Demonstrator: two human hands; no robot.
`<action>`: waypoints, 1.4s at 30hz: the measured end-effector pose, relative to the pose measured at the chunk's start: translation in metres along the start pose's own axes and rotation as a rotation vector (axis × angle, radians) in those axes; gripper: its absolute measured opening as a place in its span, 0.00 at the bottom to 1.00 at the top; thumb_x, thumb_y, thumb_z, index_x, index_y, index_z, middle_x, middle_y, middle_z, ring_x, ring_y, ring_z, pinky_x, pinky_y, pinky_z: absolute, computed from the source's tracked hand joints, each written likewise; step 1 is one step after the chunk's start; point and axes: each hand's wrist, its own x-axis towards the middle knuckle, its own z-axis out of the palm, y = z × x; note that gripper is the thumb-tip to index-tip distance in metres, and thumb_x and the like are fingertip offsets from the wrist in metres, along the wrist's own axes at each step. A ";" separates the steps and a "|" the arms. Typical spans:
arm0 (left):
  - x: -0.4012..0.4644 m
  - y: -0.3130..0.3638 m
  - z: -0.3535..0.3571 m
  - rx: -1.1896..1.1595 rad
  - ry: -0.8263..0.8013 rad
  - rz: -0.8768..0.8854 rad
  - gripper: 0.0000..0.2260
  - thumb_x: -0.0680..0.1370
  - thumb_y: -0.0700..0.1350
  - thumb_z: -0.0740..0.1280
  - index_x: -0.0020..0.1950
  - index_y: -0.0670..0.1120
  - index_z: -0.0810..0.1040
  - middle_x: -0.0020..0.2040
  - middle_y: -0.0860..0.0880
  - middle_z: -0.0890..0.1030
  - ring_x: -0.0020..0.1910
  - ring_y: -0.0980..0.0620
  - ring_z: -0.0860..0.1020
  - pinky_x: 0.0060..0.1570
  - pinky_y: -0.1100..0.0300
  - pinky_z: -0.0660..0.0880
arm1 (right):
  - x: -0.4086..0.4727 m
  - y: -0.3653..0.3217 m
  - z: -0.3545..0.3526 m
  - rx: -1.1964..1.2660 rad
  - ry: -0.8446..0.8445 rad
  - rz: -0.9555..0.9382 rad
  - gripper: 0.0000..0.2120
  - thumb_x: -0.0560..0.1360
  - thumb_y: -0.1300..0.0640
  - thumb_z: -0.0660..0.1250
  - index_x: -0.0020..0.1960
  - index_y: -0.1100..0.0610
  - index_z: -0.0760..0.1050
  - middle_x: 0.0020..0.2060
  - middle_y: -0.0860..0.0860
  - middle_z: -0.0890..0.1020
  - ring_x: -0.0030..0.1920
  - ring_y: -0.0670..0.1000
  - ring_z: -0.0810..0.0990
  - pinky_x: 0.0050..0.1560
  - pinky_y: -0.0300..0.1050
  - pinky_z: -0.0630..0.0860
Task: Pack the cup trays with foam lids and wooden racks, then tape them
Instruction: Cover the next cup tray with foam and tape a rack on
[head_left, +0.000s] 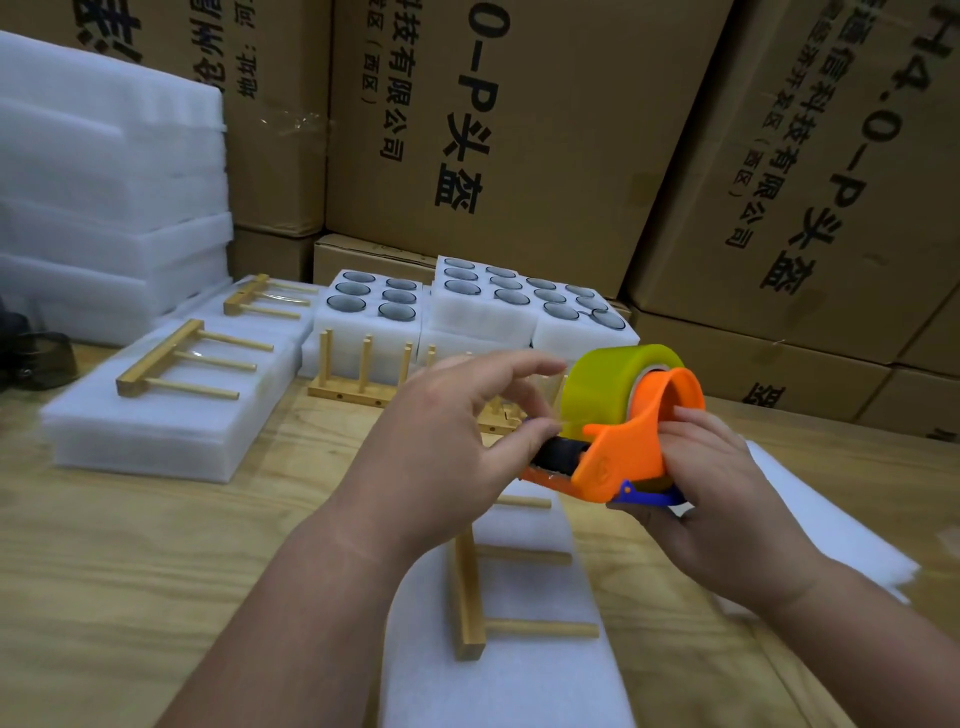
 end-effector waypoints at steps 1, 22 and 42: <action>0.000 0.000 0.000 0.019 -0.001 0.017 0.15 0.76 0.51 0.72 0.63 0.60 0.81 0.48 0.63 0.83 0.53 0.58 0.78 0.54 0.70 0.68 | 0.000 0.000 0.000 -0.012 -0.010 -0.007 0.12 0.73 0.49 0.74 0.53 0.54 0.81 0.52 0.48 0.85 0.56 0.52 0.81 0.74 0.46 0.65; 0.004 0.011 -0.020 0.232 0.295 0.354 0.03 0.77 0.46 0.75 0.46 0.48 0.88 0.41 0.55 0.85 0.44 0.48 0.80 0.47 0.41 0.74 | 0.004 0.028 -0.012 0.051 -0.021 0.097 0.16 0.75 0.45 0.69 0.44 0.60 0.81 0.41 0.52 0.83 0.48 0.59 0.81 0.64 0.51 0.71; -0.080 -0.028 -0.051 -0.444 0.476 -0.662 0.05 0.69 0.52 0.77 0.44 0.58 0.88 0.44 0.56 0.88 0.48 0.63 0.84 0.43 0.74 0.76 | 0.031 0.072 -0.093 -0.151 -0.534 0.166 0.26 0.64 0.19 0.66 0.59 0.26 0.70 0.53 0.22 0.75 0.70 0.25 0.58 0.53 0.40 0.73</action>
